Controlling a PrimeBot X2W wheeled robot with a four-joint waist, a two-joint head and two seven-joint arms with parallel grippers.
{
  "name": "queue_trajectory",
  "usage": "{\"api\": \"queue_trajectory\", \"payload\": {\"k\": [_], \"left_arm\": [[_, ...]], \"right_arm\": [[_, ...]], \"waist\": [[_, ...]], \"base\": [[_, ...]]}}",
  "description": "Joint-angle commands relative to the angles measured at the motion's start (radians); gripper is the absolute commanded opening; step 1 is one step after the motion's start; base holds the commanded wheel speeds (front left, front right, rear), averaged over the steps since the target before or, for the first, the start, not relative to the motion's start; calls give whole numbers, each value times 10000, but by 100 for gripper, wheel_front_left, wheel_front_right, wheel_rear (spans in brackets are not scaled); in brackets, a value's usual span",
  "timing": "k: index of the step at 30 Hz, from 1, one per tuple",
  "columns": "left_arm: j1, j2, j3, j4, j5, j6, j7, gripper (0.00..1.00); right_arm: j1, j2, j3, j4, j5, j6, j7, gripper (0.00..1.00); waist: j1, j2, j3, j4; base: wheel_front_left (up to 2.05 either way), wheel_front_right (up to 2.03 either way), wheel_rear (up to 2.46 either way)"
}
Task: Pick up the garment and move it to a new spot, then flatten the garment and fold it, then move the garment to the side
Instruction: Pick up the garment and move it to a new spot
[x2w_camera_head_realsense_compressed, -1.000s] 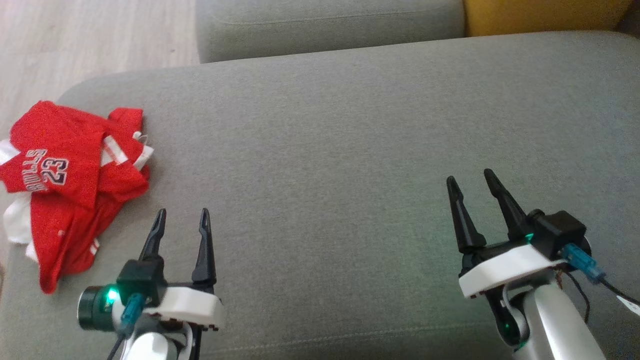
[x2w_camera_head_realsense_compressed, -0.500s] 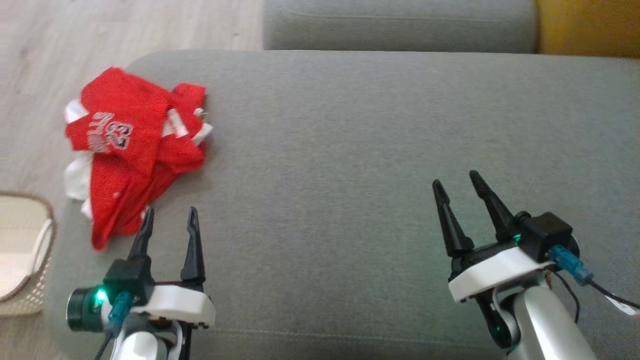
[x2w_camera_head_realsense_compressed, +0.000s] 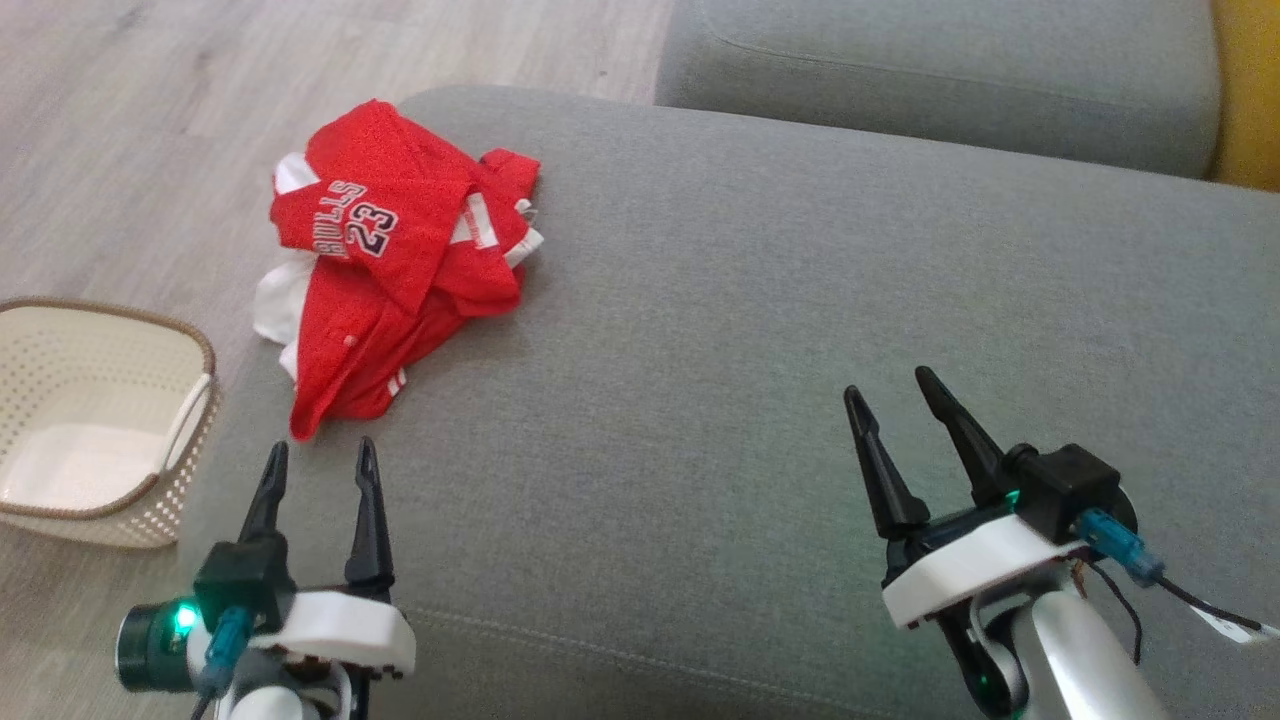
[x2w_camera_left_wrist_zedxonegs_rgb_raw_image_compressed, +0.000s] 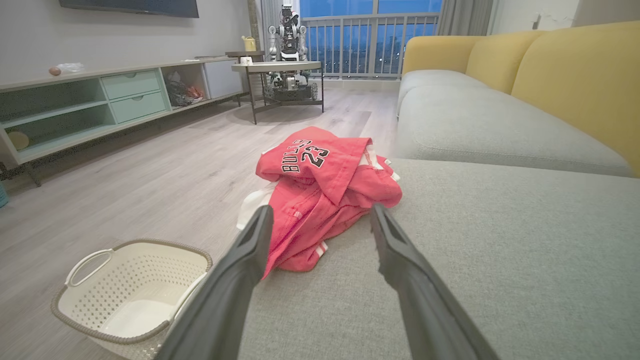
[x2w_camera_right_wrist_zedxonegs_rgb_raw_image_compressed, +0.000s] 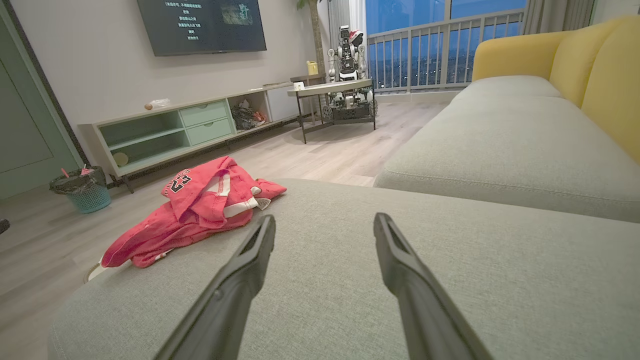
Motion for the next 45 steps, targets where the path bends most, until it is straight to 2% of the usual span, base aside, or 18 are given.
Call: {"api": "queue_trajectory", "payload": {"k": [1, 15, 34, 40, 45], "left_arm": [[-269, -6, 354, -368, 65, -57, -78, 100], [-153, -95, 582, -412, -8, -150, -78, 100], [-199, -134, 940, -542, -18, -180, -78, 100], [-910, 45, 1368, -478, -286, -484, -78, 100], [-2214, 569, 1735, 122, -663, -1054, -78, 100]], "right_arm": [[-175, -62, 235, -291, 60, -2, -93, 100], [4, -62, 352, -240, 192, -2, -93, 100], [-92, -62, 398, -343, 99, -2, -93, 100], [-394, -62, 158, -614, -326, -2, -93, 100], [-785, -62, -119, -931, -813, -2, -49, 100]], "waist": [[0, 0, -65, 129], [0, 0, -264, 358], [0, 0, 7, 282], [0, 0, 828, 154], [0, 0, 1813, 36]], "base": [[0, 0, 0], [0, 0, 0], [0, 0, 0], [0, 0, 0], [0, 0, 0]]}}
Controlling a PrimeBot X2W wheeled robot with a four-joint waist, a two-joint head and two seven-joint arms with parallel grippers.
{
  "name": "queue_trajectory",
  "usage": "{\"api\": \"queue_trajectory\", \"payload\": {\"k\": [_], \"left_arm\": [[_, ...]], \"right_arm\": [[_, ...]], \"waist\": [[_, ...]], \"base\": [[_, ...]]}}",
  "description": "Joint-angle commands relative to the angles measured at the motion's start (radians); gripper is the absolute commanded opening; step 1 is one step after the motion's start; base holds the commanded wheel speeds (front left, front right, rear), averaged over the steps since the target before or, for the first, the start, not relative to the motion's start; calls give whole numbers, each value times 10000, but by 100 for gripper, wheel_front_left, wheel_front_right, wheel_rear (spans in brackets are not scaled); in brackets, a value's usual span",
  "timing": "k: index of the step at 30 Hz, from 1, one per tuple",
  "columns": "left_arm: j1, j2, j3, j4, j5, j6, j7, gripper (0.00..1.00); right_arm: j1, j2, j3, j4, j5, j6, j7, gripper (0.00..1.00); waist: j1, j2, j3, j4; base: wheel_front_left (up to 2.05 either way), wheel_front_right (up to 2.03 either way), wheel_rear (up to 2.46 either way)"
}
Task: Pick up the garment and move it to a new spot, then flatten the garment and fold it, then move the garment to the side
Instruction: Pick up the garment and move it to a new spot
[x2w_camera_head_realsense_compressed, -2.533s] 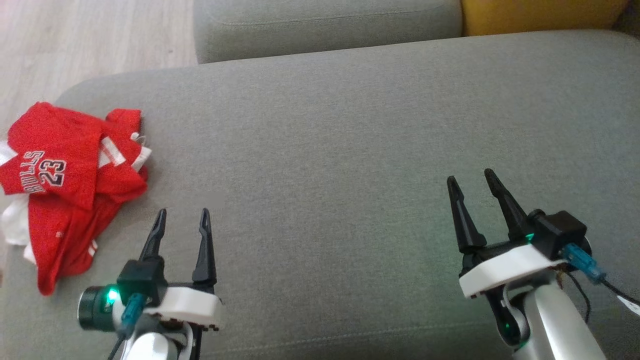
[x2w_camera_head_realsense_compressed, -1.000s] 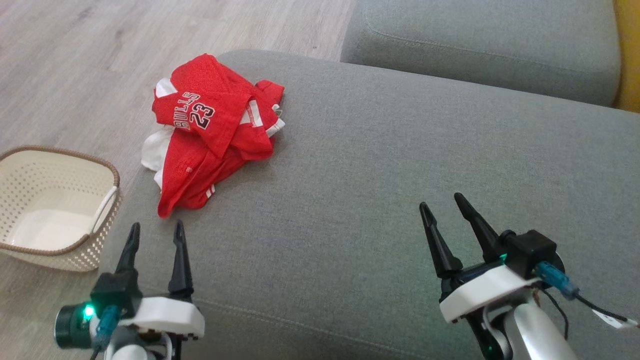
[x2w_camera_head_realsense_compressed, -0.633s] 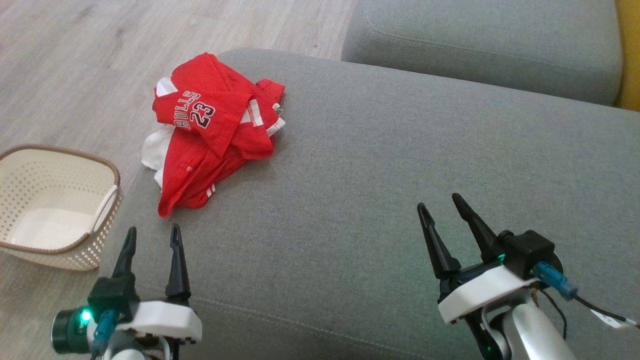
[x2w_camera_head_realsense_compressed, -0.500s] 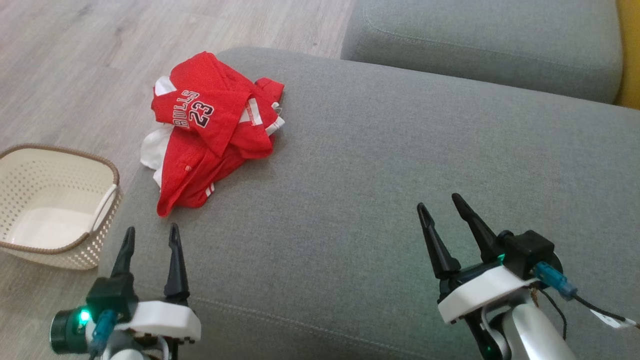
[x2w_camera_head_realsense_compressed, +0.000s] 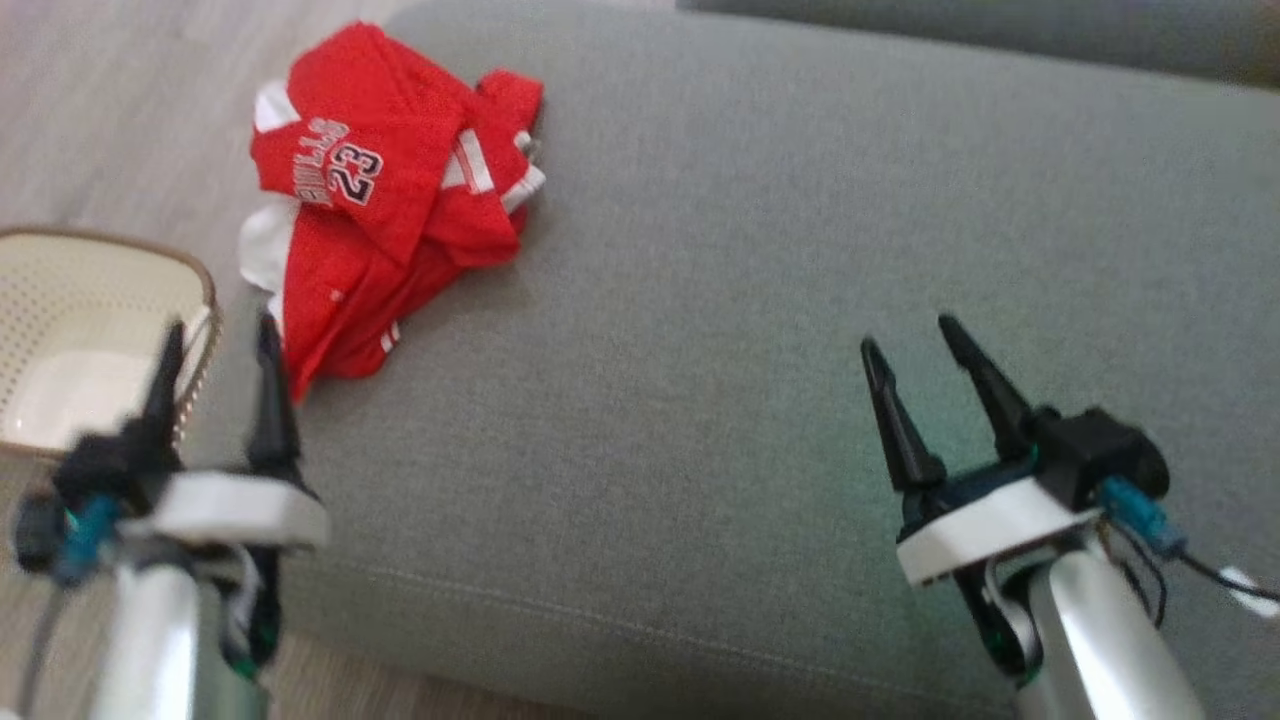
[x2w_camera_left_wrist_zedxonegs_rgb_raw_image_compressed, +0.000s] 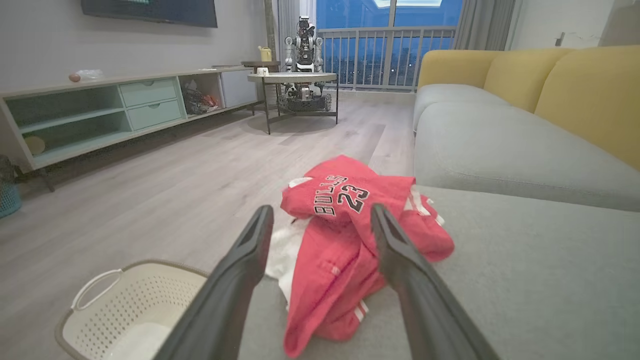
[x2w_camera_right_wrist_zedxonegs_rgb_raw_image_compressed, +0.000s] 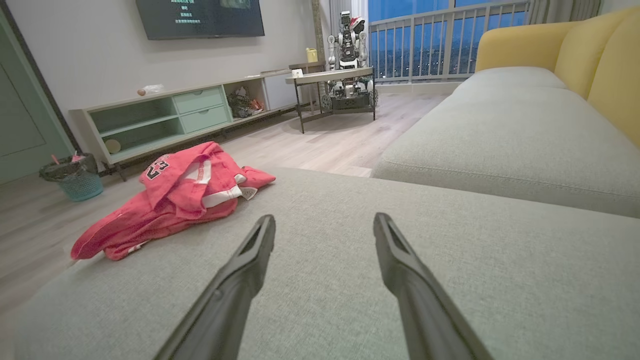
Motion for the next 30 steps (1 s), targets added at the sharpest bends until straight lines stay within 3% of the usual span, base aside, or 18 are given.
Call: {"api": "queue_trajectory", "payload": {"k": [1, 5, 10, 16, 20, 30], "left_arm": [[-893, 444, 491, 6, -195, -183, -48, 100], [-2566, 898, 710, 967, -1090, -801, 626, 100], [-4316, 1713, 568, 2104, -1723, -1125, 1658, 100], [-6839, 2824, -53, 4254, -2338, -1232, 3271, 100], [-7791, 3250, -422, 5328, -2506, -1240, 3608, 100], [-9245, 3774, -1411, 7237, -3083, -1243, 4166, 100]], "right_arm": [[-584, -37, 176, -542, -172, -2, 10, 100], [-924, -37, 27, -1183, -545, -2, 298, 100], [-1116, -37, -146, -1765, -670, -2, 577, 100], [-1383, -37, -151, -2507, -978, -2, 913, 100], [-1495, -37, -106, -2819, -1002, -2, 1010, 100], [-1579, -37, -47, -3320, -1035, -2, 1087, 100]], "waist": [[-1, 0, 773, -170], [-1, 0, 1593, -343], [-1, 0, 2258, -506], [-1, 0, 3155, -825], [-1, 0, 3523, -1069], [-1, 0, 3951, -1470]], "base": [[0, 0, 0], [0, 0, 0], [0, 0, 0], [0, 0, 0], [0, 0, 0], [0, 0, 0]]}}
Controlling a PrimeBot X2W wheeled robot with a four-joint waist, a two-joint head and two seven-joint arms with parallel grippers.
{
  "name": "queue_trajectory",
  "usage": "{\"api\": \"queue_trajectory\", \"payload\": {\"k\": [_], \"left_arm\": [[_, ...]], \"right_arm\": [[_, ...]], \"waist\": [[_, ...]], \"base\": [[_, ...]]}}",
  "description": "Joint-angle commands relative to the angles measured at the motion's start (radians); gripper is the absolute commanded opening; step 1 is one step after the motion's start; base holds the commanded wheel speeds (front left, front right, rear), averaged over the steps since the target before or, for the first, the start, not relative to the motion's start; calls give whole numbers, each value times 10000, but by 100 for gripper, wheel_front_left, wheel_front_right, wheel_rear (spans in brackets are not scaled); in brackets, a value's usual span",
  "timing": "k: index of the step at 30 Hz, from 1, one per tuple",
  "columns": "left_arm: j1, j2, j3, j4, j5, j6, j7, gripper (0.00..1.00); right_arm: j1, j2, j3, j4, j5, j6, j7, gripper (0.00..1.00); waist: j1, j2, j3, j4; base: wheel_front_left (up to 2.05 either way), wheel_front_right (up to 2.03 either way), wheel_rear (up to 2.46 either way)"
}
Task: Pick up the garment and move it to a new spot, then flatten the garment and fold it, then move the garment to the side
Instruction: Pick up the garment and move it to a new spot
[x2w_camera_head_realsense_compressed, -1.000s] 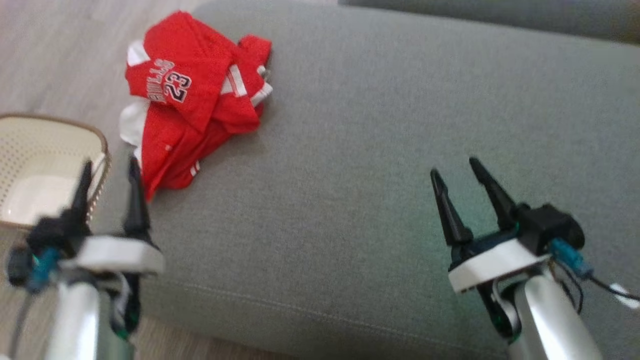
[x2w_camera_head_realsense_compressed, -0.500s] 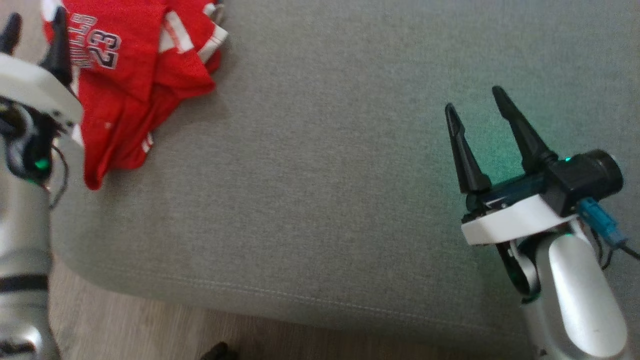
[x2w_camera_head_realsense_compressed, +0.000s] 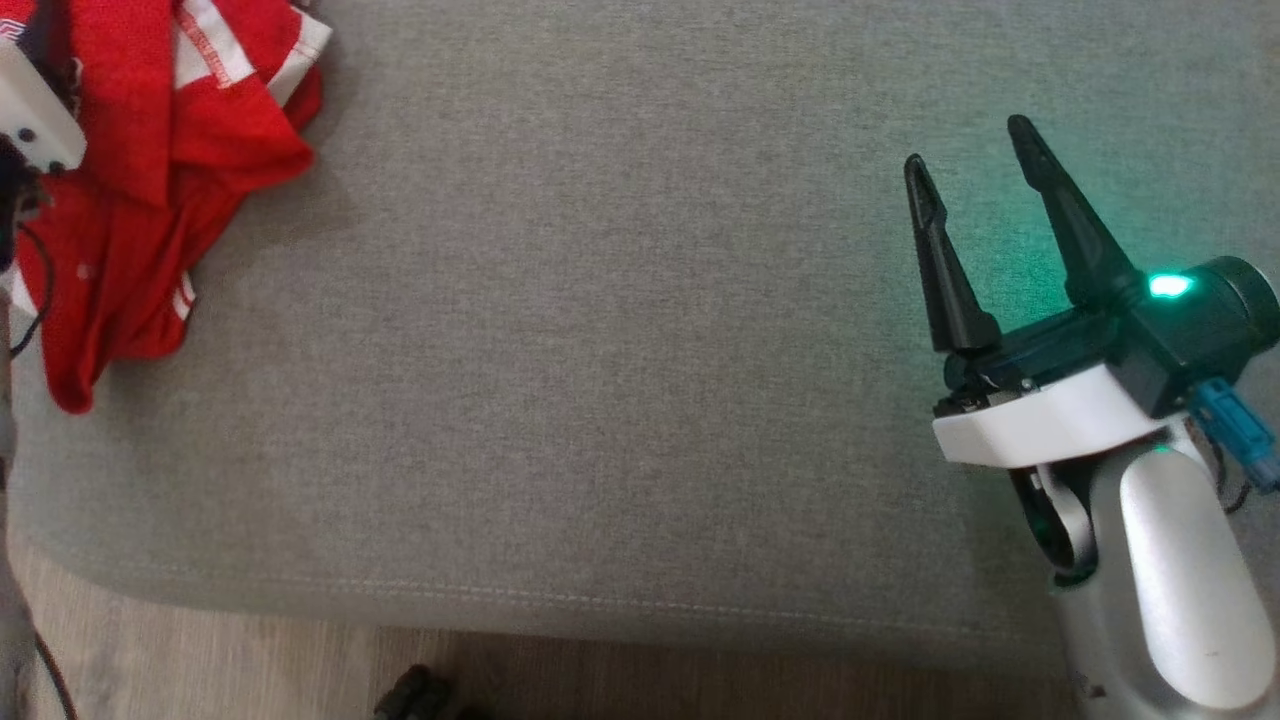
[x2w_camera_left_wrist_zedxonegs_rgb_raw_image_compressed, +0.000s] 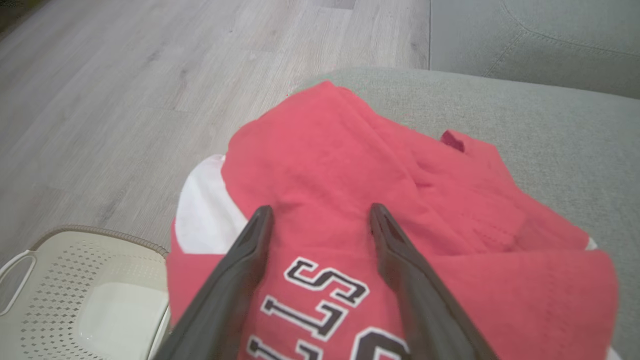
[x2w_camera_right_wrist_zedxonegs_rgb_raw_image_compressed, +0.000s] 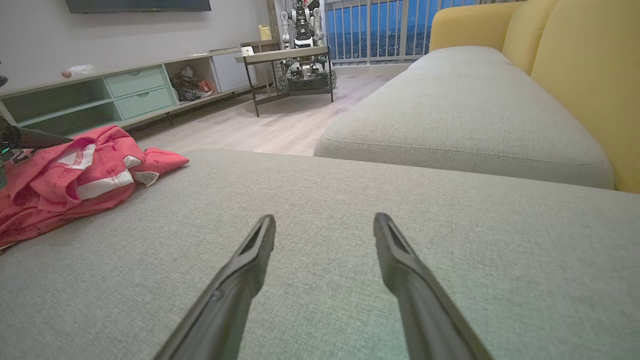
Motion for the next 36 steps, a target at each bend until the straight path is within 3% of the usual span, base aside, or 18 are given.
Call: {"api": "queue_trajectory", "payload": {"k": [1, 2, 8, 18, 22, 30, 36], "left_arm": [[-442, 780, 99, -16, -177, 11, 140, 38], [-497, 775, -25, 79, -240, 11, 185, 0], [-687, 953, -461, 484, -463, 11, -326, 0], [-1014, 1117, -369, 552, -260, 187, -3201, 0], [-1023, 1125, -333, 346, -212, 269, -3752, 0], [-207, 717, -234, -1624, -343, 271, -4145, 0], [710, 95, -465, -3489, -528, 371, -4036, 0]], "right_arm": [[-169, 72, 262, -404, -55, -2, -4, 100], [-165, 72, 258, -396, -43, -2, -18, 100], [-137, 72, 207, -234, 8, -2, -128, 100], [4, 72, 298, 399, 388, -2, -486, 100], [110, 72, 335, 647, 777, -2, -635, 100], [509, 72, 285, 1228, 1387, -2, -1026, 100], [657, 72, 309, 1277, 1602, -2, -1127, 100]], "waist": [[-2, 1, 20, -71], [-2, 1, 7, -85], [-2, 1, -174, -119], [-2, 1, -1279, -135], [-2, 1, -1778, -186], [-2, 1, -3018, -575], [-2, 1, -3457, -1066]], "base": [[0, 0, 0], [0, 0, 0], [0, 0, 0], [0, 0, 0], [0, 0, 0], [0, 0, 0], [0, 0, 0]]}}
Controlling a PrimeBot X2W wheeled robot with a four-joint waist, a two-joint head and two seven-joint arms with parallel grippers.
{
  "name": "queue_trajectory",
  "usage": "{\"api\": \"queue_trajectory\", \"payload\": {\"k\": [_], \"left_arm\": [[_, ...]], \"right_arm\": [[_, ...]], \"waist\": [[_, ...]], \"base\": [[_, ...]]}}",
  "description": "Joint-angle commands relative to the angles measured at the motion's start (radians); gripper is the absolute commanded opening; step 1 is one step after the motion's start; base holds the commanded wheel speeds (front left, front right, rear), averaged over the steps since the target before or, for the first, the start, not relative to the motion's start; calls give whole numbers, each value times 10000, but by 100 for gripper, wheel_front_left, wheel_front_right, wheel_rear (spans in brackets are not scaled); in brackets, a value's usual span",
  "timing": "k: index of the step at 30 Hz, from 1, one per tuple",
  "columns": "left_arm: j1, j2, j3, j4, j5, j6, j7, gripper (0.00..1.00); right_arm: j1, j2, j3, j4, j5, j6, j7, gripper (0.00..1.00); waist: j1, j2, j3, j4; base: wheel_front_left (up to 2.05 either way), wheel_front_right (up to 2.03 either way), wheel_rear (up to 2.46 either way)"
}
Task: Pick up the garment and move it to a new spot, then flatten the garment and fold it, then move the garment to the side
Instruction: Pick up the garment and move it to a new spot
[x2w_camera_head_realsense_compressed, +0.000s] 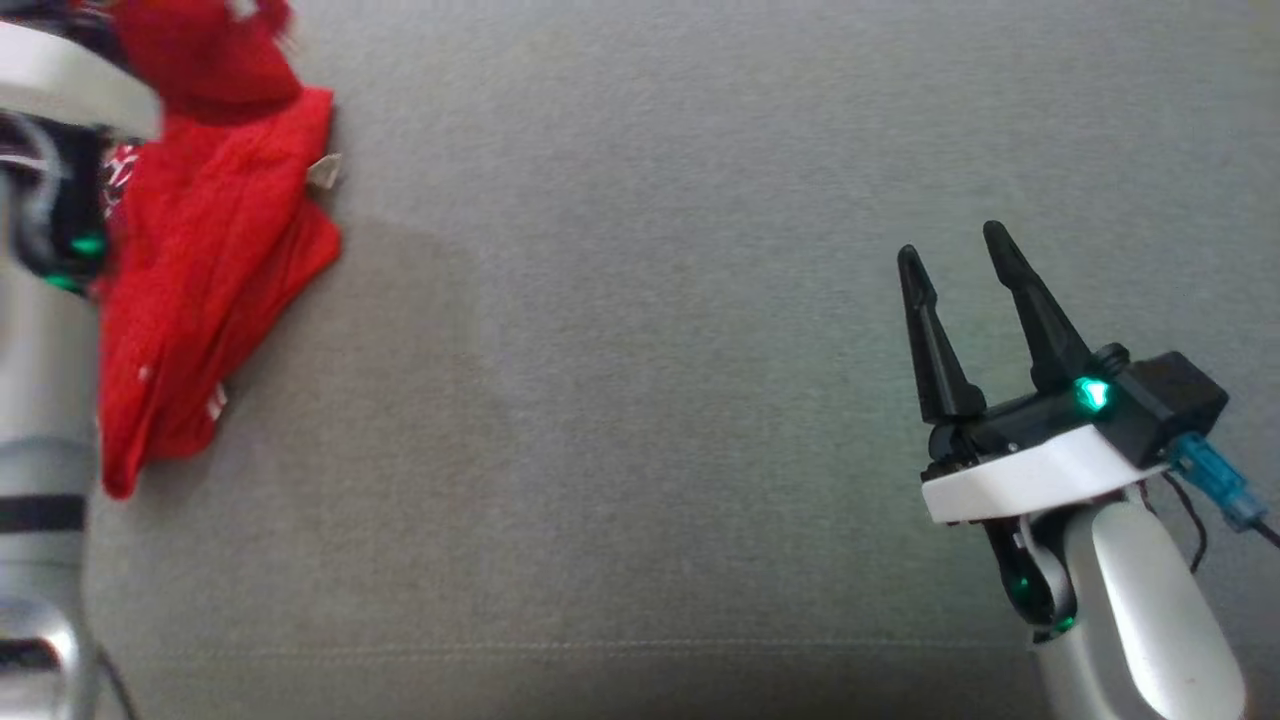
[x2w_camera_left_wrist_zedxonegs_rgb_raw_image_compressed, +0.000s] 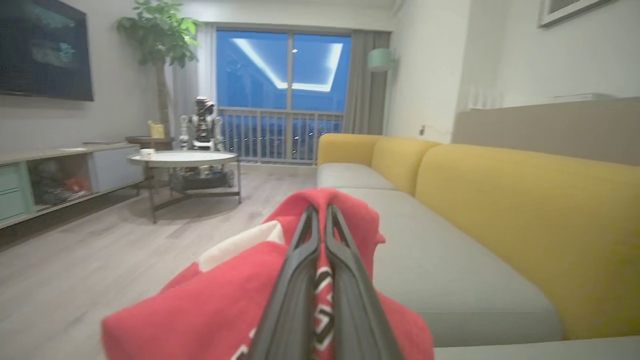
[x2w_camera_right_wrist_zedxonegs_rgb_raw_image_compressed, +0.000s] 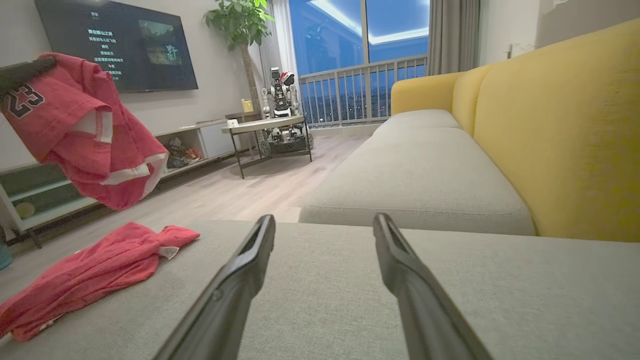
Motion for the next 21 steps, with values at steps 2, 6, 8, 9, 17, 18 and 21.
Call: {"api": "queue_trajectory", "payload": {"k": [2, 6, 8, 9, 17, 18, 21], "left_arm": [[17, 45, 53, -1290, -127, 155, 179, 0], [505, -520, -325, -2616, -224, 374, 620, 0], [645, -795, -511, -3172, -262, 515, 859, 0], [682, -921, -624, -3408, -238, 592, 959, 0], [834, -1632, -1480, -3945, 183, 1077, 1360, 0], [859, -1693, -1593, -3863, 262, 1126, 1385, 0], [943, -1968, -1968, -3506, 426, 1173, 1373, 0]], "right_arm": [[-58, 66, 184, -333, 160, -2, -107, 100], [-70, 66, 143, -433, 279, -2, -125, 100], [-134, 66, 142, -519, 318, -2, -130, 100], [-175, 66, 119, -579, 336, -2, -132, 100], [-676, 66, 204, -1155, 676, -2, -135, 100], [-747, 66, 243, -1222, 722, -2, -135, 100], [-964, 66, 336, -1458, 864, -2, -136, 100]], "waist": [[2, 0, -297, -505], [2, 0, -332, -1041], [2, 0, -269, -1367], [2, 0, -220, -1513], [2, 0, 395, -3004], [2, 0, 504, -3192], [2, 0, 864, -3704]], "base": [[0, 0, 0], [0, 0, 0], [0, 0, 0], [0, 0, 0], [0, 0, 0], [0, 0, 0], [0, 0, 0]]}}
